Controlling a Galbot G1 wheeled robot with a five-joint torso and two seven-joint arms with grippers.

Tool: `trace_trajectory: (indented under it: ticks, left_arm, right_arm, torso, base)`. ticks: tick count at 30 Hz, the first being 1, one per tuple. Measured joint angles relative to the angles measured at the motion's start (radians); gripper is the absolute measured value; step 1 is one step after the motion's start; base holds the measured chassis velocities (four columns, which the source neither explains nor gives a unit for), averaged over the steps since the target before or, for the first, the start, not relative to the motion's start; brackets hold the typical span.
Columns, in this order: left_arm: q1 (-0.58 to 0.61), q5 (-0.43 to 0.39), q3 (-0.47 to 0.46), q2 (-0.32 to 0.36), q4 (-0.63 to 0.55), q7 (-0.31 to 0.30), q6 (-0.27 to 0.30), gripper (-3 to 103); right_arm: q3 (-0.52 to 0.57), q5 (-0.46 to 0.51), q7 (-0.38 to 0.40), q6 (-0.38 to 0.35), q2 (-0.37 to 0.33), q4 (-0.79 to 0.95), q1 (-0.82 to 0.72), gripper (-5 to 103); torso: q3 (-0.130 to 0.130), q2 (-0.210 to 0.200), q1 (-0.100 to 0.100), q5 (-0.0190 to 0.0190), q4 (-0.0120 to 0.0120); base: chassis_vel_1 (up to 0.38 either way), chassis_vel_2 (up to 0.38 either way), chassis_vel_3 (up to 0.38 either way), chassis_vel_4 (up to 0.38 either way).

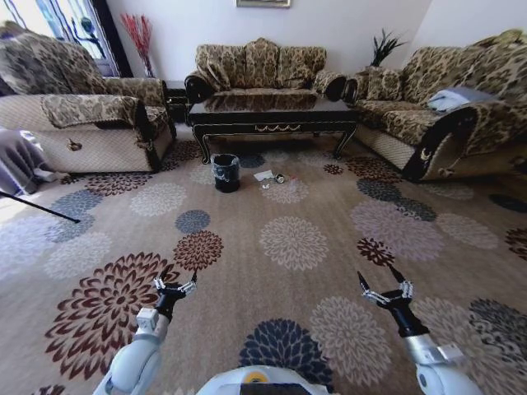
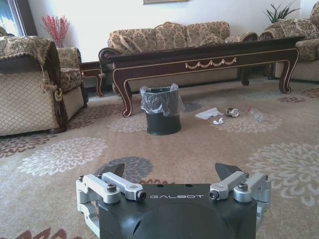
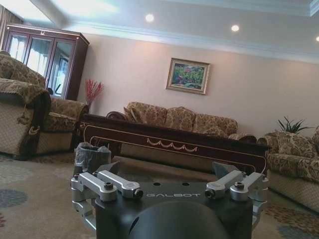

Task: Move to the front of the table and pick up the trash from the floor, then place it into the trash bin.

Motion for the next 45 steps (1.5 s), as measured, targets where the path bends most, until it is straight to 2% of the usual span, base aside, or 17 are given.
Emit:
trace_trajectory:
  ticks: [5,10,14,16,18,20,31,45]
  left_arm:
    - [0.001,-0.001,0.0,0.0,0.002,-0.001,0.006,100]
    - [0.0,-0.002,0.001,0.0,0.006,-0.002,0.007,100]
    - [-0.001,-0.002,0.002,0.0,0.006,-0.008,0.004,100]
    - [-0.001,-0.003,0.004,-0.001,0.006,-0.016,-0.016,100]
    - [-0.001,-0.003,0.004,-0.002,0.01,-0.024,-0.066,100]
    - [0.001,-0.004,0.004,-0.004,0.013,-0.029,-0.092,100]
    - [-0.002,-0.004,0.004,-0.01,0.019,-0.03,-0.099,100]
    - [0.001,0.001,-0.005,-0.01,0.019,-0.03,-0.107,101]
  right_arm:
    - [0.0,0.0,0.0,0.0,0.0,0.0,-0.003,100]
    - [0.0,-0.001,-0.002,0.001,0.004,0.0,-0.006,100]
    - [0.0,-0.001,-0.007,0.002,0.006,0.0,-0.007,100]
    - [0.0,-0.001,-0.02,0.002,0.006,-0.001,-0.008,100]
    - [0.0,0.002,-0.054,0.008,0.008,-0.006,-0.008,100]
    - [-0.001,0.005,-0.076,0.016,0.013,-0.01,-0.006,100]
    - [-0.002,0.005,-0.079,0.024,0.02,-0.014,-0.007,100]
    - [-0.008,0.006,-0.07,0.016,0.024,0.016,-0.009,100]
  torso:
    - [-0.018,-0.018,-0.001,0.0,0.0]
    - [-0.027,-0.018,-0.003,0.0,-0.0001]
    - [-0.027,-0.018,-0.003,0.0,-0.0001]
    - [-0.027,-0.018,-0.003,-0.0001,0.0]
    - [-0.026,-0.018,-0.003,0.0001,-0.0001]
    - [-0.025,-0.018,-0.003,0.0,-0.0001]
    - [-0.021,-0.018,-0.002,0.0,0.0]
    - [-0.019,-0.018,-0.002,-0.0003,0.0001]
  base:
    - [0.0,0.0,0.0,0.0]
    - [0.0,0.0,0.0,0.0]
    - [0.0,0.0,0.0,0.0]
    - [0.0,0.0,0.0,0.0]
    - [0.0,0.0,0.0,0.0]
    - [0.0,0.0,0.0,0.0]
    - [-0.085,0.082,0.089,-0.083]
    - [-0.28,0.299,0.277,-0.291]
